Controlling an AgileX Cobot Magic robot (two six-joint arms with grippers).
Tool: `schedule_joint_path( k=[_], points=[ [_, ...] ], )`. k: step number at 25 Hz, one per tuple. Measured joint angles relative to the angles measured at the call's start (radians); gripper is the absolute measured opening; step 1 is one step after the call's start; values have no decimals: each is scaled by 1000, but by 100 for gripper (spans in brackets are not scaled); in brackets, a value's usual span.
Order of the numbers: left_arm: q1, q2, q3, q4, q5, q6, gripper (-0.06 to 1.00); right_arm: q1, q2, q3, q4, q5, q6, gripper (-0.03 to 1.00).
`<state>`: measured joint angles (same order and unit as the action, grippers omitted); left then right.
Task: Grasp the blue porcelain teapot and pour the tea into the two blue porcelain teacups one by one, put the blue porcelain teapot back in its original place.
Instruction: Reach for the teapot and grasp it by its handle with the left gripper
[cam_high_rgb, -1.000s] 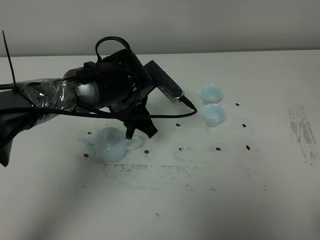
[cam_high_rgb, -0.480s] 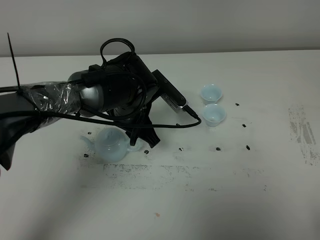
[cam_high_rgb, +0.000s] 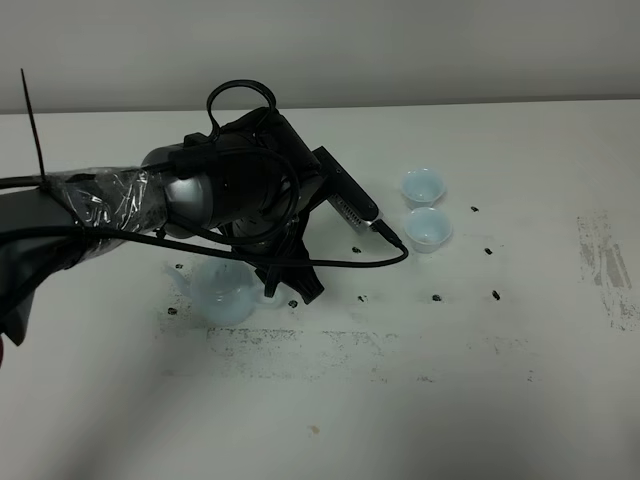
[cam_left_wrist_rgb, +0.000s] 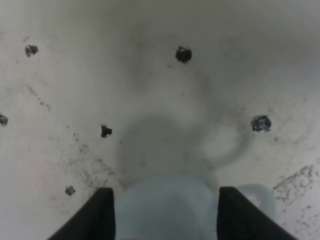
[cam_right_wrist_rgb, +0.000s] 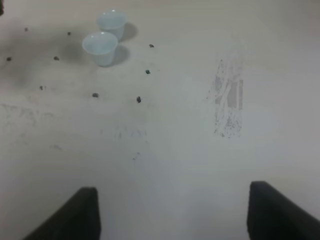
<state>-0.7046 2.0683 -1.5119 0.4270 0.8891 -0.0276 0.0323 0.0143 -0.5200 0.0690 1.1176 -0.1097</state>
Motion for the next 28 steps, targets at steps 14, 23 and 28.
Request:
schedule_joint_path(
  k=[14, 23, 28],
  points=[
    [-52, 0, 0, -85, -56, 54, 44, 0, 0, 0, 0, 0, 0, 59],
    [-73, 0, 32, -109, -47, 40, 44, 0, 0, 0, 0, 0, 0, 59],
    [-73, 0, 60, -109, -83, 36, 44, 0, 0, 0, 0, 0, 0, 59]
  ],
)
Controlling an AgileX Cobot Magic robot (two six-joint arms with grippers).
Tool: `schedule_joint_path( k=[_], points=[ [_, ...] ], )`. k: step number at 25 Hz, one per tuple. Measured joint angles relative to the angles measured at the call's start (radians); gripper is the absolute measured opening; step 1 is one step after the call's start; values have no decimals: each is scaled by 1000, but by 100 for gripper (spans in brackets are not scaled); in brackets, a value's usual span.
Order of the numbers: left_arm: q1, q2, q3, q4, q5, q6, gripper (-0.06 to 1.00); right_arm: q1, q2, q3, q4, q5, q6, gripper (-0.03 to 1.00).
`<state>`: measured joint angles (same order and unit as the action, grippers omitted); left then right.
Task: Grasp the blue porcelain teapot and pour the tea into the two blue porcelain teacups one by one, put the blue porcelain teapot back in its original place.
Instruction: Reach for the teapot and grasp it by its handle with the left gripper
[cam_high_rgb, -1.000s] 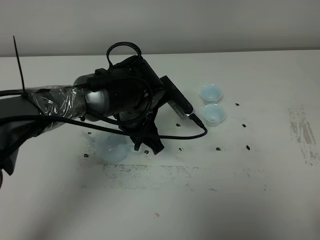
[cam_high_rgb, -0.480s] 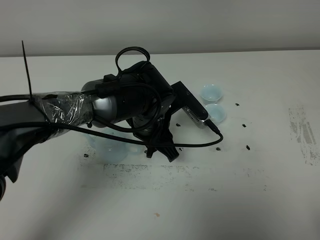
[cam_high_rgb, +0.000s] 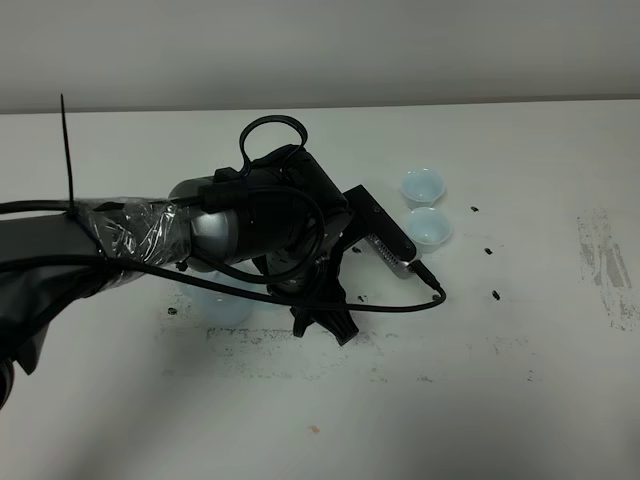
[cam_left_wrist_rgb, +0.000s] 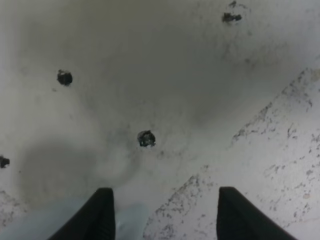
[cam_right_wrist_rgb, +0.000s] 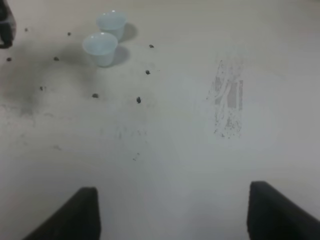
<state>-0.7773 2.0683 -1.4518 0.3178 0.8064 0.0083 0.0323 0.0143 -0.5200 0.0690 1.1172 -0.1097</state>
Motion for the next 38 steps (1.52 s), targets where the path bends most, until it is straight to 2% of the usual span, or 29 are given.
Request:
schedule_joint_path(
  k=[11, 21, 33, 38],
  points=[
    [0, 0, 5, 0, 52, -97, 44, 0, 0, 0, 0, -1, 0, 59],
    [0, 0, 5, -1, 126, -109, 44, 0, 0, 0, 0, -1, 0, 59],
    [-14, 0, 5, -12, 69, -109, 44, 0, 0, 0, 0, -1, 0, 59],
    [-45, -56, 37, -54, 25, -109, 44, 0, 0, 0, 0, -1, 0, 59]
  ],
)
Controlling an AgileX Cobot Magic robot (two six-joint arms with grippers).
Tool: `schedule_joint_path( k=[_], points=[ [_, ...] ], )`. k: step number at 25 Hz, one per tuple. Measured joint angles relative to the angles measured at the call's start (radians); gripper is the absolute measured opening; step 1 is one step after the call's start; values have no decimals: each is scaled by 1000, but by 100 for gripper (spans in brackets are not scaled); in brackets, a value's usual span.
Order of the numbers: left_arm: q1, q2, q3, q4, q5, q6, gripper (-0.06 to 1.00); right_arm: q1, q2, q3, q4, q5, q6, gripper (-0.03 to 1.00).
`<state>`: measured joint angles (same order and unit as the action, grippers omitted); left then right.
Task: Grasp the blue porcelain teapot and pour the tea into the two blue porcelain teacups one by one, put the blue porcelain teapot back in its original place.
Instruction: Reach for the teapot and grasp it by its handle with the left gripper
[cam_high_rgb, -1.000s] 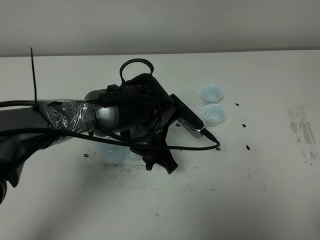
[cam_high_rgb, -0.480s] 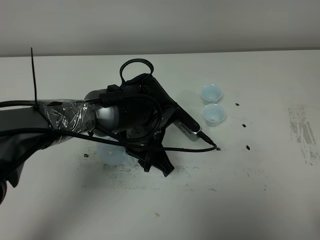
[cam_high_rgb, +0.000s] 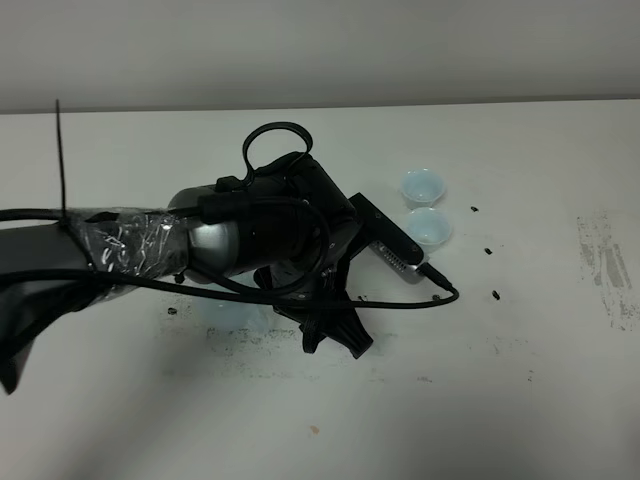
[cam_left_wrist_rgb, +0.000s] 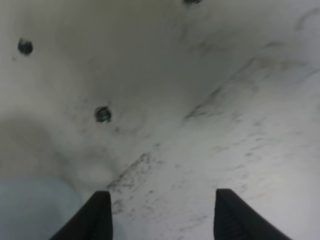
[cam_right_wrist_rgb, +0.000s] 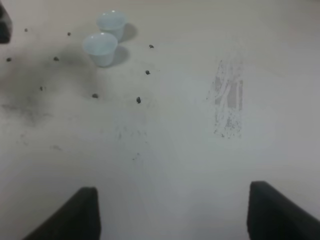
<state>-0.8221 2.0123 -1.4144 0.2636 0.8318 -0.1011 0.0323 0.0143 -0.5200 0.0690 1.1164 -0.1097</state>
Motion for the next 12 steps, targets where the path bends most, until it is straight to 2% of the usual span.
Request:
schedule_joint_path(
  k=[4, 8, 12],
  points=[
    [-12, -105, 116, -25, -112, 0, 44, 0, 0, 0, 0, -1, 0, 59],
    [-14, -148, 253, -30, -318, 0, 44, 0, 0, 0, 0, -1, 0, 59],
    [-13, -129, 290, -4, -452, -1, 44, 0, 0, 0, 0, -1, 0, 59]
  ],
)
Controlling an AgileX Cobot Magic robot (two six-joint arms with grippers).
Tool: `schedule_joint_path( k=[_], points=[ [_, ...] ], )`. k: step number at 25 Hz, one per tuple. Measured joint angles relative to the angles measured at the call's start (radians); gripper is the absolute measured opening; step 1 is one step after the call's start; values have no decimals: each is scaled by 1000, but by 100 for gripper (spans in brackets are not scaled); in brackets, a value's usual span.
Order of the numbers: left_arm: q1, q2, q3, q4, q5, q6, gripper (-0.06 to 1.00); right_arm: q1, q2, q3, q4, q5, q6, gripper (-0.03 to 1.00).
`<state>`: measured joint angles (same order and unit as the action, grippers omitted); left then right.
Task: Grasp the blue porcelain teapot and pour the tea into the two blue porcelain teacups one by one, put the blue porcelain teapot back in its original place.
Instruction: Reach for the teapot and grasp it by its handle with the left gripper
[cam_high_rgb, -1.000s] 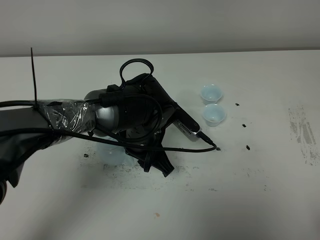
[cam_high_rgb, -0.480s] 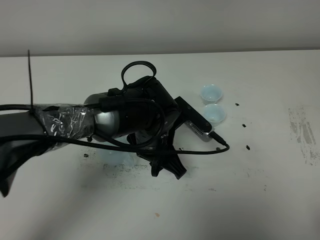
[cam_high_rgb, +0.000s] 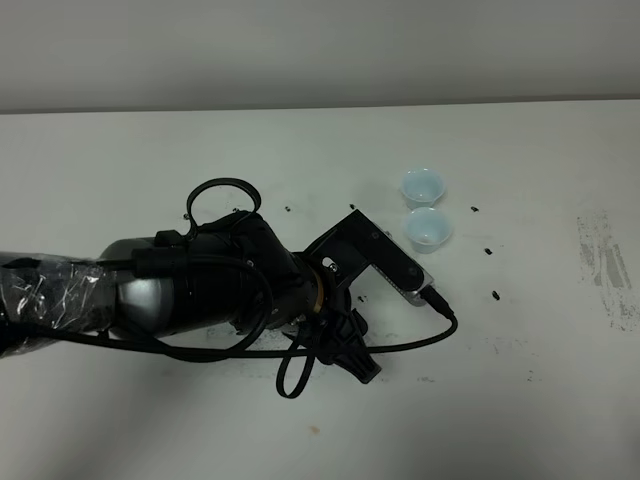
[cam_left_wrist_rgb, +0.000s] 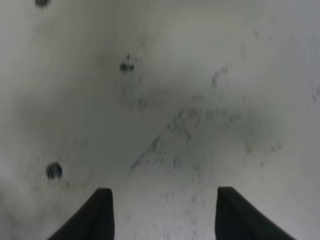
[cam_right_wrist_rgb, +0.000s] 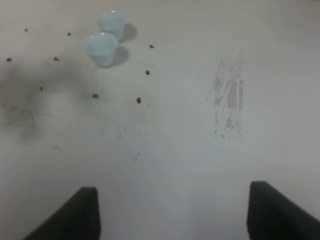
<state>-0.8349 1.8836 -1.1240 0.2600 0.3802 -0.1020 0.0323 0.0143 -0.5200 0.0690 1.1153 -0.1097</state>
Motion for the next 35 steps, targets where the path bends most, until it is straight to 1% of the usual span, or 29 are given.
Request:
schedule_joint_path(
  k=[3, 8, 11, 15, 18, 25, 35],
  points=[
    [4, 24, 0, 28, -33, -2, 44, 0, 0, 0, 0, 0, 0, 59],
    [12, 57, 1, 59, -25, -5, 44, 0, 0, 0, 0, 0, 0, 59],
    [19, 59, 2, 68, 10, -17, 44, 0, 0, 0, 0, 0, 0, 59],
    [30, 59, 2, 114, 87, -90, 44, 0, 0, 0, 0, 0, 0, 59],
    [31, 59, 2, 131, 137, -118, 44, 0, 0, 0, 0, 0, 0, 59],
    [31, 59, 2, 133, 200, -122, 44, 0, 0, 0, 1, 0, 0, 59],
    [31, 59, 2, 129, 334, -122, 44, 0, 0, 0, 1, 0, 0, 59]
  ],
)
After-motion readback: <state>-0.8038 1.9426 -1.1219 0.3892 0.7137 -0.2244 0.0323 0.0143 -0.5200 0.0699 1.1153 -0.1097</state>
